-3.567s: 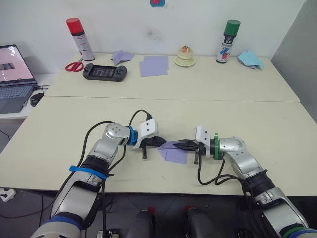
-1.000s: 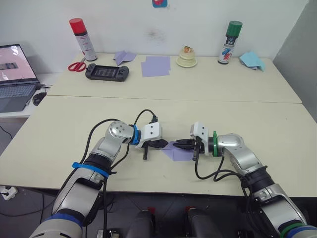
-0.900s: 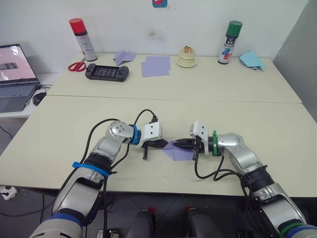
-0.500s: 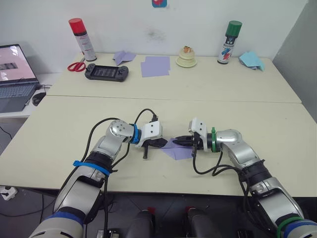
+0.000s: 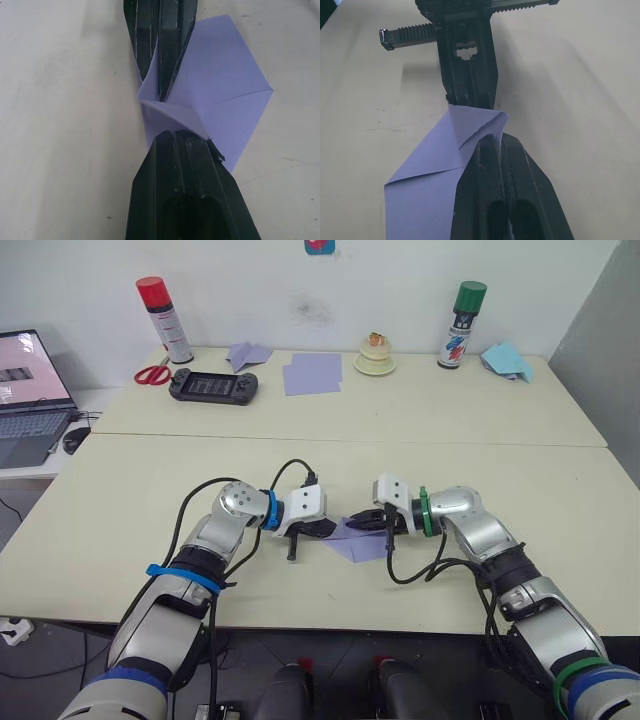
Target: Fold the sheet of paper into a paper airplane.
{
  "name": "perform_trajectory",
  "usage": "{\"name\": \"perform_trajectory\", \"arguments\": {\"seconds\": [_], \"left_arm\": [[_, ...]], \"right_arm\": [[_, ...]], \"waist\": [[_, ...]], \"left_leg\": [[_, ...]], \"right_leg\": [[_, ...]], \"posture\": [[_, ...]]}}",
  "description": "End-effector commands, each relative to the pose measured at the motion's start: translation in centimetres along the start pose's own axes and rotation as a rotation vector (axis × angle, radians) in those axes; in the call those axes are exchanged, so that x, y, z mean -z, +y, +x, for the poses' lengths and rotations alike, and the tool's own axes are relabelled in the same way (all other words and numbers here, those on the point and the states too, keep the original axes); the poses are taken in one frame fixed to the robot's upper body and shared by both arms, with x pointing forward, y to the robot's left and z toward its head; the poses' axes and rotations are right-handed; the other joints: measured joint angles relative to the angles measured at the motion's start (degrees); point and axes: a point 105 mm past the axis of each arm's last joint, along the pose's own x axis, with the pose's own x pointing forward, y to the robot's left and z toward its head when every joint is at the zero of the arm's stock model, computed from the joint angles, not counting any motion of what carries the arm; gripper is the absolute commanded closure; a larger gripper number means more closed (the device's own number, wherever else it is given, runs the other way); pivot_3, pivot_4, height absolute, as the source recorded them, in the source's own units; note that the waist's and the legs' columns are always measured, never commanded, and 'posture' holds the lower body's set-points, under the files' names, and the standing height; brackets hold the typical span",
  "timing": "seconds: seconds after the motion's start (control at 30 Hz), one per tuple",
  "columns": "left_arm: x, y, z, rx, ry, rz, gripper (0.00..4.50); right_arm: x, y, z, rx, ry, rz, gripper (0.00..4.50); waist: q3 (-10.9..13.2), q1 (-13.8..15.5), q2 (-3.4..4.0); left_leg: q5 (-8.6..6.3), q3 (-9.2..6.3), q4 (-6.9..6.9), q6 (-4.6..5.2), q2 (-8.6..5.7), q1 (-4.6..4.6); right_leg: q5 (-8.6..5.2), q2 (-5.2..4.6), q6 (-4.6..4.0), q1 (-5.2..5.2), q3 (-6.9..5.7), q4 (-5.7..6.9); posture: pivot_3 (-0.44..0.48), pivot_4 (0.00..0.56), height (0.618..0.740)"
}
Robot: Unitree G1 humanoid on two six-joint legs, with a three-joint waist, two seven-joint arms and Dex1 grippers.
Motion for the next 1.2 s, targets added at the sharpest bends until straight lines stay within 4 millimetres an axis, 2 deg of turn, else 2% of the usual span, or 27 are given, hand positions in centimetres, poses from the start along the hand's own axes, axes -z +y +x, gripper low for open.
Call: {"name": "perform_trajectory", "arguments": {"seconds": [0.03, 0.3, 0.73, 0.93, 1.13, 1.2], "left_arm": [[2.6, -1.9, 0.4, 0.072, 0.088, -0.055, 4.50], [2.7, -2.0, 0.3, 0.071, 0.093, -0.059, 4.50], [2.7, -1.8, -0.5, 0.065, 0.112, -0.070, 4.50], [1.8, -0.6, -1.6, -0.009, 0.071, -0.122, 4.50], [1.8, -0.6, -1.6, -0.022, 0.064, -0.139, 4.50], [1.6, 0.2, -2.1, -0.067, 0.045, -0.159, 4.50]], "right_arm": [[-0.8, -1.5, -0.4, 0.050, 0.003, -0.052, 4.48], [-0.7, -2.1, 0.1, 0.036, 0.028, -0.115, 4.48], [0.8, -2.6, 0.3, 0.060, 0.068, -0.122, 4.48], [0.7, -2.5, 0.5, 0.063, 0.060, -0.121, 4.48], [0.5, -2.5, 0.6, 0.061, 0.052, -0.126, 4.48], [0.4, -2.6, 0.5, 0.061, 0.050, -0.128, 4.48]], "waist": [[0.0, -0.1, 0.00], [0.0, -0.1, 0.01], [0.0, -0.1, 0.02], [0.0, -0.2, 0.02], [0.0, -0.2, 0.02], [0.0, -0.2, 0.02]], "left_leg": [[0.00, 0.01, 0.00, 0.00, 0.00, 0.02], [0.00, 0.00, -0.01, 0.00, 0.02, 0.04], [0.00, 0.02, -0.04, 0.00, 0.05, 0.07], [0.00, 0.01, -0.05, 0.00, 0.05, 0.07], [0.00, 0.02, -0.04, 0.00, 0.05, 0.07], [0.00, 0.01, -0.04, 0.00, 0.05, 0.07]], "right_leg": [[0.00, 0.00, 0.00, 0.00, 0.00, 0.01], [0.00, 0.02, 0.00, 0.00, 0.00, 0.02], [0.01, 0.04, -0.01, -0.01, 0.04, 0.04], [0.00, 0.04, -0.01, -0.01, 0.03, 0.04], [0.01, 0.05, -0.01, -0.01, 0.04, 0.04], [0.01, 0.04, -0.01, -0.01, 0.04, 0.04]], "posture": [[0.000, 0.150, 0.740], [0.000, 0.150, 0.740], [0.000, 0.150, 0.740], [0.000, 0.150, 0.740], [0.000, 0.150, 0.740], [0.000, 0.150, 0.740]]}}
